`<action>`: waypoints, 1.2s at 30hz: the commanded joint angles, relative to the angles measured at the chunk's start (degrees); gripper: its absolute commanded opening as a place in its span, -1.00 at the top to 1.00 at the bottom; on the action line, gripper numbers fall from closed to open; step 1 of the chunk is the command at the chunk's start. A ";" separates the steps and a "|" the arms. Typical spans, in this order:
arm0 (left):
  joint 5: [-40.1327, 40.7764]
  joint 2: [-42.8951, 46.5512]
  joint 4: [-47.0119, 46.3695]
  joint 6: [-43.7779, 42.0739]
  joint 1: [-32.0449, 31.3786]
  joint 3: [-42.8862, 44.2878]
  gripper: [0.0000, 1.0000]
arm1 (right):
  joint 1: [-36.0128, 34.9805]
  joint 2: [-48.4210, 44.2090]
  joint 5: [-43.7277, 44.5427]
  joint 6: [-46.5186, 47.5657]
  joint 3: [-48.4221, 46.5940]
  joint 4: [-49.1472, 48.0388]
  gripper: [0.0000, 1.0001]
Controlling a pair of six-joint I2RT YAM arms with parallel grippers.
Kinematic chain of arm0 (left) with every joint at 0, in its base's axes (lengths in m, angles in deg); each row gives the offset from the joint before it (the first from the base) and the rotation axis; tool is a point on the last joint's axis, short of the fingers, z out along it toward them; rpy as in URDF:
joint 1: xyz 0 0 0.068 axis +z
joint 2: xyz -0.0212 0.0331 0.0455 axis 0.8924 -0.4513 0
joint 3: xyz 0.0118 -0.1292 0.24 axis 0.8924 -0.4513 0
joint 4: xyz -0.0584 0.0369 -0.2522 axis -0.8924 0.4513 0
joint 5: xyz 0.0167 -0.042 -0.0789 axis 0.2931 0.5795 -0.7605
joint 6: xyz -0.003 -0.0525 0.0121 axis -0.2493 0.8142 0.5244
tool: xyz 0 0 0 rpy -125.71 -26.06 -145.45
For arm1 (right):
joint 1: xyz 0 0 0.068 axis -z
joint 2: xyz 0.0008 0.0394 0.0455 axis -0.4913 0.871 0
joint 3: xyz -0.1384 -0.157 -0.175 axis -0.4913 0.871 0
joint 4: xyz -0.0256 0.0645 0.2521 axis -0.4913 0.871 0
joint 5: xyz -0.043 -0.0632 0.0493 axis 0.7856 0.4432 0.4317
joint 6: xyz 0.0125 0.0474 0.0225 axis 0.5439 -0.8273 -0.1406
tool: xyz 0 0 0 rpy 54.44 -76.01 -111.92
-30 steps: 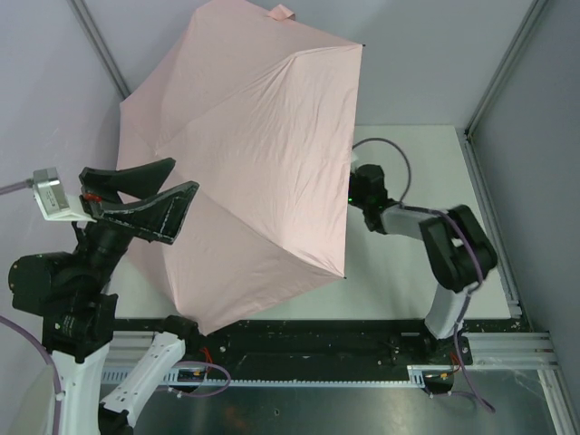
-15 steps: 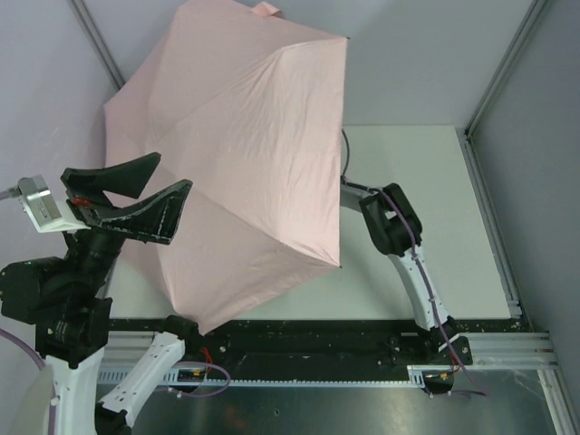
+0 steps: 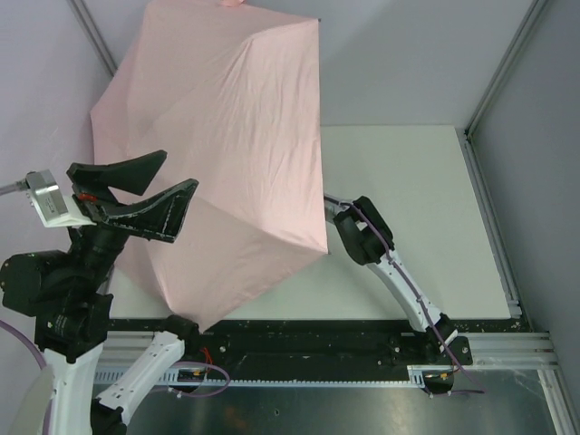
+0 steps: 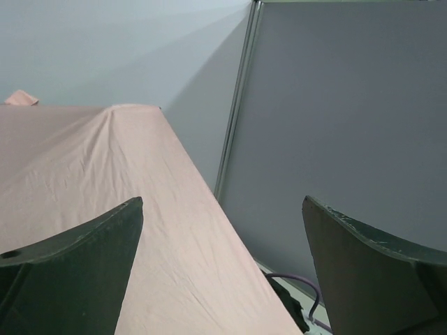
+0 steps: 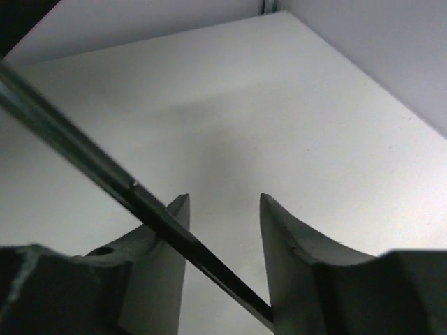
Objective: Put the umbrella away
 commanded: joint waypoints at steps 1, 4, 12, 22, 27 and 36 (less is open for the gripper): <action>1.05 0.07 -0.25 -0.82 -0.33 1.59 -0.99 | 0.86 -0.17 3.51 -3.14 -1.17 -2.10 0.43; 0.70 -0.14 -0.21 -0.12 -0.42 2.96 -0.99 | 0.84 -4.56 4.93 -3.82 4.54 -4.47 0.91; 1.84 0.37 -0.21 2.20 -0.42 7.75 -0.99 | 1.89 -27.05 19.10 -6.11 29.52 -1.15 1.00; 2.38 3.58 0.64 1.50 -0.45 14.57 -0.99 | 13.20 -45.87 15.30 -28.20 40.74 28.32 1.00; -1.35 2.78 1.38 2.61 -0.92 18.03 -0.99 | 16.62 -53.56 7.26 -34.39 43.68 36.87 1.00; -3.40 8.91 1.40 3.65 -1.80 11.98 -0.91 | 18.57 -72.15 -2.75 -42.19 51.06 40.95 1.00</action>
